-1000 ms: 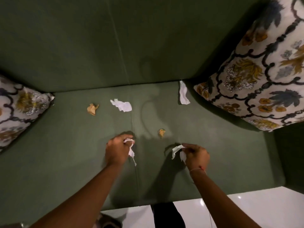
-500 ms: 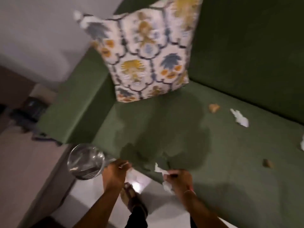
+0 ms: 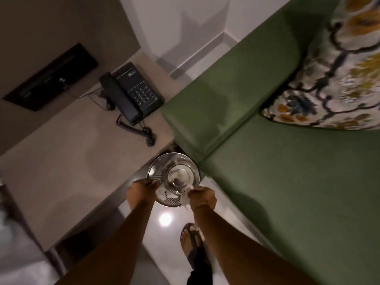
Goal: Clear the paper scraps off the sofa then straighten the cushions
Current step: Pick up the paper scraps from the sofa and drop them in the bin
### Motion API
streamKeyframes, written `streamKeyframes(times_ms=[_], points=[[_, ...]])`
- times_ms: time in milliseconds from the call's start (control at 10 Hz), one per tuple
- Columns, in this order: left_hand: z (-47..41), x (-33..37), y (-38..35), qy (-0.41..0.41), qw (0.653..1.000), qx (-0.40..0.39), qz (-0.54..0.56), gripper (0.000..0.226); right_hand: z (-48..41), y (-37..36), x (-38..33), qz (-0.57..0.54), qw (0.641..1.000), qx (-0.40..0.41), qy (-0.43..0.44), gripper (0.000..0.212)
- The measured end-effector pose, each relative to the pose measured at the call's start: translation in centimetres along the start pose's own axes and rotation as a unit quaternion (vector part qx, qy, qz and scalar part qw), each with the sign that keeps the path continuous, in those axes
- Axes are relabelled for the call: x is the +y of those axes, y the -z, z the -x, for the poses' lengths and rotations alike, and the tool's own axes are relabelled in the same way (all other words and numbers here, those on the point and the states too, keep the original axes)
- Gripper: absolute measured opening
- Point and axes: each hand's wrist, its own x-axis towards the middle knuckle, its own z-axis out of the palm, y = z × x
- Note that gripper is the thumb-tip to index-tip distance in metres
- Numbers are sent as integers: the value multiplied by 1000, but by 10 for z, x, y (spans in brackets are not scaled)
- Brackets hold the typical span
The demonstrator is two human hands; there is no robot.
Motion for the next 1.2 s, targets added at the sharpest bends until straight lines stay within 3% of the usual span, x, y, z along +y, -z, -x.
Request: streamKeyframes(times_ms=[100,200,300,500,600,900,1000,1200], points=[[-26,-6,-5,8,999,-35,23,39,-26,-24,-3,-6,998,-59,-14,36],[-46,-11,-13,13,992,-110,62,43,-41,-33,-1,-97,986,-129,-37,33],[-54,-14,-17,21,992,-111,56,39,-47,-31,3,-61,989,-133,-8,29],[-19,2,-1,-74,991,-49,-97,24,-33,-2,-2,-11,991,-130,41,21],[18,18,15,-125,976,-42,-176,29,-10,33,-9,-9,992,-98,77,18],[163,134,-15,-270,924,-62,-262,22,21,220,16,-44,994,0,96,24],[225,182,-67,-341,906,-47,-248,15,19,309,41,-57,994,43,88,30],[357,251,-201,-408,869,-132,-245,27,2,491,112,-36,988,128,75,33]])
